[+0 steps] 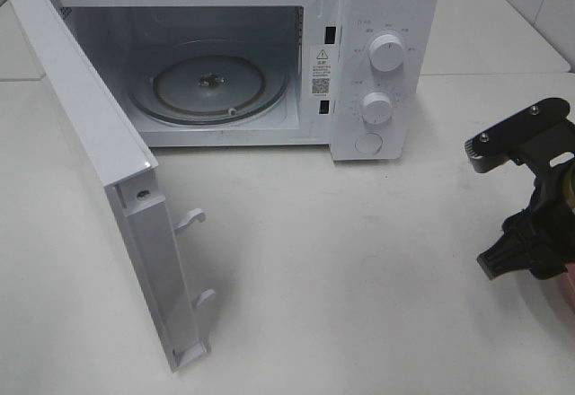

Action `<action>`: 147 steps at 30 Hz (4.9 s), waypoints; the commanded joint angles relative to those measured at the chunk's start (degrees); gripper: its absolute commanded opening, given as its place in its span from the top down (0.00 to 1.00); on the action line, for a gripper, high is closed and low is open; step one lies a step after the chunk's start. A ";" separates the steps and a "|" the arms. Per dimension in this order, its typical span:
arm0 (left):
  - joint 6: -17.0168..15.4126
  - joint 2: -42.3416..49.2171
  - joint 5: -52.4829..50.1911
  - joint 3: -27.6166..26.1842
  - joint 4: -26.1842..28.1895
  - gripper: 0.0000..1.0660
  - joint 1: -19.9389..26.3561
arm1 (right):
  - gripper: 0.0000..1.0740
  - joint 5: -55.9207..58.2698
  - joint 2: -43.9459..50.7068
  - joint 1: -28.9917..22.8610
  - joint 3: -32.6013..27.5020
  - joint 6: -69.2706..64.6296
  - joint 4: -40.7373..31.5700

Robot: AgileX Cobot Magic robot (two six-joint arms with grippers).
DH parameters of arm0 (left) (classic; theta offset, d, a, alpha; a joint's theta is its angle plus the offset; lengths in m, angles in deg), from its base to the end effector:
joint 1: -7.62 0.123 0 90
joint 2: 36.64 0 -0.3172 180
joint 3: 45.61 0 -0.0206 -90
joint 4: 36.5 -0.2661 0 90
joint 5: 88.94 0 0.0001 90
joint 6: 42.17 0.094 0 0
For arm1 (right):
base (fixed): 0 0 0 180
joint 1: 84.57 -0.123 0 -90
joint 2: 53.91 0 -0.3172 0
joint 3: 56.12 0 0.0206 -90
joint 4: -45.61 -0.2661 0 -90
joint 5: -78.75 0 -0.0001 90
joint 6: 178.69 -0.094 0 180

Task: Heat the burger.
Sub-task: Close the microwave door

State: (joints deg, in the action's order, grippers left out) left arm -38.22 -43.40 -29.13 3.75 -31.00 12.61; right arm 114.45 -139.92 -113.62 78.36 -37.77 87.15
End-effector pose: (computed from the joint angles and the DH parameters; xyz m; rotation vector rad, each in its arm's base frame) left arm -0.0205 -0.0096 0.2849 -0.0146 2.0197 -0.0155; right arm 0.2106 0.0753 0.1971 -0.5006 2.6247 -0.3836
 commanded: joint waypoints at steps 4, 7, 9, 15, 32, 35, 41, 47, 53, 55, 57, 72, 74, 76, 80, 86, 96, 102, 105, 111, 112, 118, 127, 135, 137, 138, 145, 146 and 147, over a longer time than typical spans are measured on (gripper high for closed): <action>-0.29 1.26 -0.40 0.17 0.23 0.05 -0.34 | 0.43 -1.03 7.33 0.40 0.34 16.10 -11.17; -0.29 1.26 -0.40 0.17 0.23 0.05 -0.34 | 0.34 -1.83 10.83 0.40 0.34 24.29 -20.57; -0.29 1.26 -0.40 0.17 0.23 0.05 -0.34 | 0.33 -2.06 11.46 0.40 0.34 26.13 -22.75; -0.29 1.26 -0.40 0.17 0.23 0.05 -0.34 | 0.28 -2.01 16.39 0.23 0.34 31.11 -30.54; -0.29 1.26 -0.40 0.17 0.23 0.05 -0.34 | 0.29 17.30 35.64 0.23 6.53 31.46 -32.26; -0.29 1.26 -0.40 0.17 0.23 0.05 -0.34 | 0.29 18.11 40.85 0.40 6.53 31.46 -32.31; -0.29 1.26 -0.40 0.17 0.23 0.05 -0.34 | 0.29 20.68 47.90 2.01 6.25 31.46 -32.89; -0.29 1.26 -0.40 0.17 0.23 0.05 -0.34 | 0.29 20.34 55.69 9.91 0.92 31.46 -32.95; -0.29 1.26 -0.40 0.17 0.23 0.05 -0.34 | 0.29 20.91 64.17 17.13 -2.01 31.40 -33.35; -0.29 1.26 -0.40 0.17 0.23 0.05 -0.34 | 0.29 20.97 65.20 17.93 -2.01 31.40 -33.35; -0.29 1.26 -0.40 0.17 0.23 0.05 -0.34 | 0.29 22.75 68.70 20.17 -2.52 31.40 -34.78; -0.29 1.26 -0.40 0.17 0.23 0.05 -0.34 | 0.29 23.78 80.79 25.15 -3.38 32.83 -36.33; -0.29 1.26 -0.40 0.17 0.23 0.05 -0.34 | 0.29 23.78 80.79 25.38 -3.44 32.89 -36.27; -0.29 1.26 -0.40 0.17 0.23 0.05 -0.34 | 0.29 23.78 80.79 25.38 -3.44 33.00 -36.33; -0.29 1.26 -0.40 0.17 0.23 0.05 -0.34 | 0.29 23.78 80.79 25.38 -3.44 33.00 -36.33; -0.29 1.26 -0.40 0.17 0.23 0.05 -0.34 | 0.29 23.78 80.79 25.38 -3.44 33.00 -36.33; -0.29 1.26 -0.40 0.17 0.23 0.05 -0.34 | 0.29 23.78 80.79 25.38 -3.44 33.00 -36.33; -0.29 1.26 -0.40 0.17 0.23 0.05 -0.34 | 0.29 23.78 80.79 25.38 -3.44 33.00 -36.33; -0.29 1.26 -0.40 0.17 0.23 0.05 -0.34 | 0.29 23.78 80.79 25.38 -3.44 33.00 -36.33; -0.29 1.26 -0.40 0.17 0.23 0.05 -0.34 | 0.29 23.78 80.79 25.38 -3.44 33.00 -36.33; -0.29 1.26 -0.40 0.17 0.23 0.05 -0.34 | 0.29 23.78 80.79 25.38 -3.44 33.00 -36.33; -0.29 1.26 -0.40 0.17 0.23 0.05 -0.34 | 0.29 23.78 80.79 25.38 -3.44 33.00 -36.33; -0.29 1.20 -0.40 0.17 1.09 0.05 -0.34 | 0.29 23.78 80.79 25.38 -3.44 33.00 -36.33; -0.29 -0.86 -0.57 0.06 1.49 0.07 -0.34 | 0.29 23.78 80.79 25.38 -3.44 33.00 -36.33; -0.29 -3.38 -0.92 -0.23 1.49 0.14 -0.34 | 0.29 23.78 80.79 25.38 -3.44 33.00 -36.33; -0.29 -3.38 -0.92 -0.23 1.49 0.14 -0.34 | 0.29 23.78 80.79 25.38 -3.44 33.00 -36.33; 0.17 -11.92 -3.15 -1.26 1.49 0.45 -0.34 | 0.29 23.78 80.79 25.38 -3.44 33.00 -36.33; 0.17 -11.92 -3.15 -1.26 1.49 0.45 -0.34 | 0.29 23.78 80.79 25.38 -3.44 33.00 -36.33; 0.17 -14.21 -3.67 -1.38 1.49 0.53 -0.34 | 0.29 23.78 80.79 25.38 -3.44 33.00 -36.33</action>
State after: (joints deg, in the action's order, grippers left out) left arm -38.16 -57.44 -31.94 2.89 -29.80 12.61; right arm 138.34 -60.68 -88.47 74.86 -5.45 50.65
